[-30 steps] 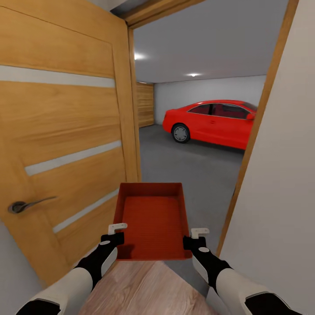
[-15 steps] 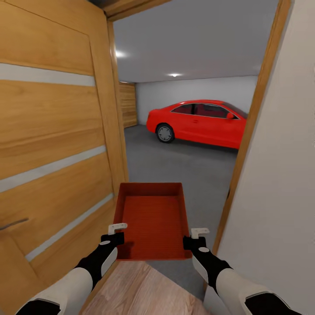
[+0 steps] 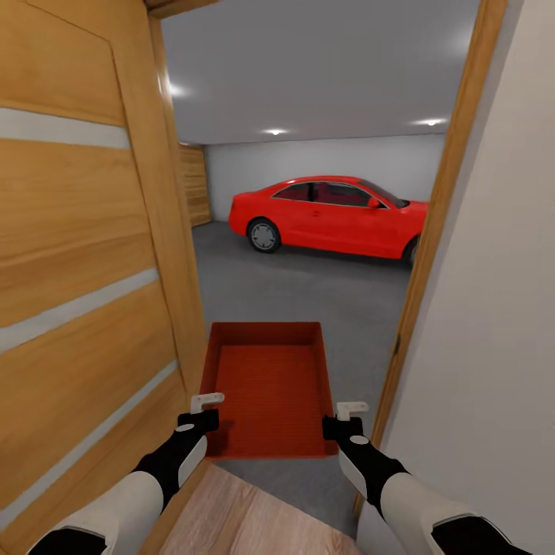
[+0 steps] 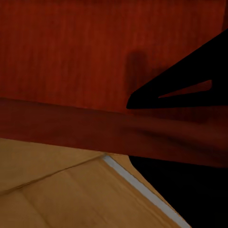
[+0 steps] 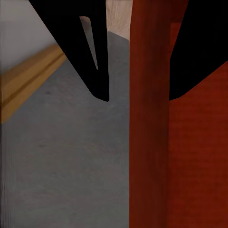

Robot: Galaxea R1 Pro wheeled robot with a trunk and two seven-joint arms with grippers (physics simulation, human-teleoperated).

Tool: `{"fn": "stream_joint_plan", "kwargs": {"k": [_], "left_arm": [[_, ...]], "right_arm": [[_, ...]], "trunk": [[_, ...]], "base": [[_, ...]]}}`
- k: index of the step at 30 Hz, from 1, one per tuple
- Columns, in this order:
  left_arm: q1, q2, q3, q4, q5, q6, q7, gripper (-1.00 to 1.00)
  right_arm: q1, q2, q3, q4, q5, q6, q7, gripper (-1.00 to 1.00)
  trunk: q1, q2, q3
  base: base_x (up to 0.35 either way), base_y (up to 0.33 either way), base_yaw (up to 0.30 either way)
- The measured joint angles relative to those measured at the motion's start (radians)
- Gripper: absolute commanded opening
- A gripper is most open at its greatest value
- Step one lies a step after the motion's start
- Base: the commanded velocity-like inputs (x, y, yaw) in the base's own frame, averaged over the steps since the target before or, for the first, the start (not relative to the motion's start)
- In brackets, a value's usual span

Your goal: Move the two storage containers from the living room to the garage. In the garage, place one container on the floor and stack the other container on top of it (either order is fine).

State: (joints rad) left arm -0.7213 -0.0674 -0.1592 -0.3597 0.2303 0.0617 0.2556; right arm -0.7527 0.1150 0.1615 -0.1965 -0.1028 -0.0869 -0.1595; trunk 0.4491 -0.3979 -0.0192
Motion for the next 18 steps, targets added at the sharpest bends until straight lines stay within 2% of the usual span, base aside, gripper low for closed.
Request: {"fn": "stream_joint_plan", "kwargs": {"k": [18], "left_arm": [[0.000,0.000,-0.001,0.000,0.000,0.000,0.000,-1.00]], "right_arm": [[0.000,0.000,0.000,0.000,0.000,0.000,0.000,-1.00]], "trunk": [[0.000,0.000,0.000]], "base": [[0.200,0.233,-0.255]]}}
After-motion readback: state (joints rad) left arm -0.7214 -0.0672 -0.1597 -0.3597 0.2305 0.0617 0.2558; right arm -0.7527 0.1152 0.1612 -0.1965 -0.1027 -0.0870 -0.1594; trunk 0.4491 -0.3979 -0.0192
